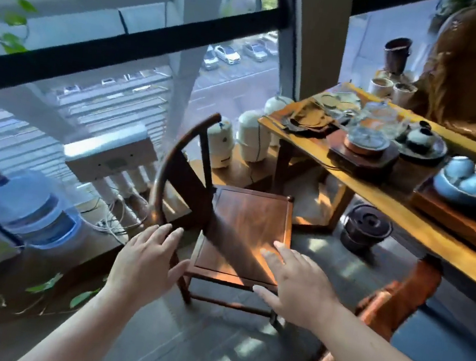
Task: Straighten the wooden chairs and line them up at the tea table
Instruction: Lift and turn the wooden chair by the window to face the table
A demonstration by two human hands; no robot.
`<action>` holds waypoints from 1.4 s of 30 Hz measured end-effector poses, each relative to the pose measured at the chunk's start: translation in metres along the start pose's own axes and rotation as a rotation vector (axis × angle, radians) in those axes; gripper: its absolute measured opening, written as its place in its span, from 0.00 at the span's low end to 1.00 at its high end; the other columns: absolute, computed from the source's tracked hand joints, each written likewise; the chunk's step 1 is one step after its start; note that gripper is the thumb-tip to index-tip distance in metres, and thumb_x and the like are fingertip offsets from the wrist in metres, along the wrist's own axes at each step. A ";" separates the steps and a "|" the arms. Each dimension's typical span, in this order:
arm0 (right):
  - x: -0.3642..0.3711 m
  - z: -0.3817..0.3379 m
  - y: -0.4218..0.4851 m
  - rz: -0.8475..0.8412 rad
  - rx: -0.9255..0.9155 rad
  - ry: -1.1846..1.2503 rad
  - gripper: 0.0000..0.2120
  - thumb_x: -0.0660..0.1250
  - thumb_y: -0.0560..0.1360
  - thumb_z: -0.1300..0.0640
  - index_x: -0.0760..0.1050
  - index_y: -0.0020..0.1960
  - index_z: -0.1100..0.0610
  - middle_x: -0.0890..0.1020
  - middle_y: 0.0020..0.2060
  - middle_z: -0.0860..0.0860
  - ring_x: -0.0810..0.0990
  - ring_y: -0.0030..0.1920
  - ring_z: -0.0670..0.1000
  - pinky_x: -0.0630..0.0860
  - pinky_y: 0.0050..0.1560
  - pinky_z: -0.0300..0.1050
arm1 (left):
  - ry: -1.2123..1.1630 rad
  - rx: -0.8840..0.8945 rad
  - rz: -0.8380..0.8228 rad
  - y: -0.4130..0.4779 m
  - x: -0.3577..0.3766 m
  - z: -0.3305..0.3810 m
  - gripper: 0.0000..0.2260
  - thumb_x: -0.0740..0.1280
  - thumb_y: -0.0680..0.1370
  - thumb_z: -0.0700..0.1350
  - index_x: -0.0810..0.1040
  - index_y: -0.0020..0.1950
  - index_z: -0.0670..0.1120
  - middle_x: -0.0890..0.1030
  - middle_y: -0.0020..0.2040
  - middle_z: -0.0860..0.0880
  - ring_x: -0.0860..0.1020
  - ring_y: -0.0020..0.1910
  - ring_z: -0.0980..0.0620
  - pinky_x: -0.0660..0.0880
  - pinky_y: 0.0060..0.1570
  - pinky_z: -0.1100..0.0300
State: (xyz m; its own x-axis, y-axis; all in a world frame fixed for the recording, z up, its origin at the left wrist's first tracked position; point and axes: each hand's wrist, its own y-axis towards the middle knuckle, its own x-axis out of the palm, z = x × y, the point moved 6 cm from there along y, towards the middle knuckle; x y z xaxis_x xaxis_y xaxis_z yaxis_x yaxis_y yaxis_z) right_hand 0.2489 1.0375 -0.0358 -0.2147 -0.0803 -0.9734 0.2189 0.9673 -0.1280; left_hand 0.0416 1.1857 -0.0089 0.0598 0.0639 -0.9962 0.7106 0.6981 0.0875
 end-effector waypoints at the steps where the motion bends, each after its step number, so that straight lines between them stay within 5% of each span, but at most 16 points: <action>1: 0.001 -0.012 0.020 -0.002 -0.030 0.001 0.34 0.54 0.71 0.33 0.70 0.68 0.53 0.75 0.66 0.58 0.78 0.60 0.58 0.77 0.57 0.55 | 0.001 -0.034 -0.006 0.006 0.004 -0.018 0.29 0.62 0.72 0.61 0.76 0.65 0.42 0.79 0.61 0.42 0.76 0.61 0.42 0.74 0.58 0.48; 5: 0.004 -0.041 0.068 -0.038 -0.112 0.005 0.33 0.59 0.76 0.35 0.58 0.75 0.49 0.63 0.74 0.53 0.69 0.69 0.55 0.71 0.61 0.51 | -0.054 -0.162 -0.012 0.022 0.015 -0.053 0.28 0.65 0.74 0.61 0.73 0.68 0.45 0.78 0.63 0.45 0.75 0.62 0.45 0.74 0.57 0.49; 9: 0.011 -0.062 0.125 -0.062 -0.170 0.171 0.31 0.60 0.76 0.37 0.58 0.74 0.47 0.65 0.73 0.49 0.70 0.68 0.53 0.74 0.58 0.51 | -0.187 -0.337 -0.037 0.047 0.028 -0.085 0.31 0.65 0.74 0.61 0.65 0.73 0.49 0.71 0.68 0.50 0.71 0.65 0.48 0.75 0.52 0.50; 19: 0.041 -0.118 0.255 -0.224 -0.272 0.344 0.34 0.63 0.75 0.37 0.55 0.75 0.47 0.67 0.70 0.48 0.73 0.65 0.54 0.73 0.57 0.54 | -0.381 -0.610 -0.118 0.130 0.061 -0.161 0.35 0.66 0.75 0.61 0.59 0.75 0.47 0.69 0.72 0.45 0.68 0.69 0.47 0.68 0.63 0.49; 28: 0.097 -0.145 0.315 -0.495 0.029 0.603 0.35 0.66 0.72 0.35 0.60 0.72 0.50 0.76 0.62 0.53 0.75 0.62 0.56 0.74 0.57 0.52 | -0.402 -0.621 -0.247 0.214 0.093 -0.207 0.34 0.65 0.74 0.62 0.62 0.73 0.45 0.76 0.65 0.43 0.74 0.61 0.44 0.73 0.58 0.47; 38: 0.119 -0.168 0.349 -0.463 0.398 0.988 0.31 0.71 0.73 0.46 0.59 0.69 0.50 0.79 0.55 0.50 0.81 0.50 0.48 0.78 0.54 0.46 | -0.517 -0.459 -0.450 0.283 0.148 -0.218 0.23 0.68 0.74 0.60 0.72 0.58 0.44 0.79 0.50 0.45 0.76 0.46 0.47 0.72 0.39 0.56; 40: 0.121 -0.174 0.358 -0.391 0.511 1.125 0.26 0.71 0.75 0.52 0.62 0.67 0.53 0.78 0.53 0.50 0.81 0.38 0.39 0.79 0.46 0.37 | -0.519 -0.431 -0.487 0.290 0.156 -0.220 0.22 0.69 0.73 0.59 0.73 0.57 0.44 0.79 0.49 0.45 0.77 0.45 0.47 0.75 0.41 0.54; 42: 0.121 -0.180 0.365 -0.348 0.591 1.155 0.25 0.70 0.73 0.54 0.64 0.67 0.53 0.79 0.53 0.52 0.84 0.37 0.46 0.82 0.45 0.44 | -0.533 -0.429 -0.534 0.295 0.163 -0.222 0.21 0.70 0.72 0.59 0.73 0.55 0.45 0.80 0.47 0.45 0.79 0.43 0.46 0.79 0.43 0.50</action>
State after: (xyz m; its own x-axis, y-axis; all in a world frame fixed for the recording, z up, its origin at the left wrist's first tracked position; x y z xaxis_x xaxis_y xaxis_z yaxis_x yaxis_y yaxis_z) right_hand 0.1315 1.4245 -0.1664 -0.9531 0.2318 -0.1947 0.3014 0.6670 -0.6814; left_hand 0.1049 1.5605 -0.1446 0.1905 -0.6166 -0.7639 0.4180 0.7550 -0.5052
